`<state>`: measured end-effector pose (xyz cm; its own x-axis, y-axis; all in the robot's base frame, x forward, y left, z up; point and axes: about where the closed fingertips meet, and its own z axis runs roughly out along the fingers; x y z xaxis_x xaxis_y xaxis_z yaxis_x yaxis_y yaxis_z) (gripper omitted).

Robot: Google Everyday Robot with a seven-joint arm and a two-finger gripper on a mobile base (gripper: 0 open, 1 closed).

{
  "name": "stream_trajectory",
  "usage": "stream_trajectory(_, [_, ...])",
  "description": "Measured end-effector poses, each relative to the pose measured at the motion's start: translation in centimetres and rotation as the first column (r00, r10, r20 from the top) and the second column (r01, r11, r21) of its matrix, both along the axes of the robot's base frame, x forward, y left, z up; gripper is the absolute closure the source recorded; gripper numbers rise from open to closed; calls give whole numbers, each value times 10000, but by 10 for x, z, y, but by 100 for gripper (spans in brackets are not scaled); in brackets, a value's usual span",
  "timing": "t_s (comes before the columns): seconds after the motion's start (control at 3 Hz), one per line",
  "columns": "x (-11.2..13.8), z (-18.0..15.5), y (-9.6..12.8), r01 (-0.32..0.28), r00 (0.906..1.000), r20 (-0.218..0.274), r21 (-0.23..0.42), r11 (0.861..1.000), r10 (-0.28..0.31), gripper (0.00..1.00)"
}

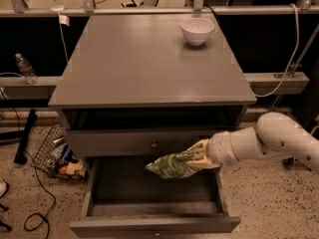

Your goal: Pick green jalapeno chip bag from middle drawer and place on counter

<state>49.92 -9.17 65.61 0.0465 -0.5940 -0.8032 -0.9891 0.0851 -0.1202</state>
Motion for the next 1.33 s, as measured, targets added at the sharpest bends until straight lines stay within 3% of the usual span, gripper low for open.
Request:
stream_trajectory(0.33, [5, 45, 13, -713, 9943, 795, -35, 9975, 713, 100])
stream_trajectory(0.67, [10, 89, 28, -1307, 9765, 1690, -309, 9909, 1340, 100])
stream_trajectory(1.0, [10, 91, 30, -1376, 9754, 1686, -367, 9898, 1418, 100])
stream_trajectory(1.33, [12, 103, 40, -1760, 9647, 1876, -635, 9823, 1850, 100])
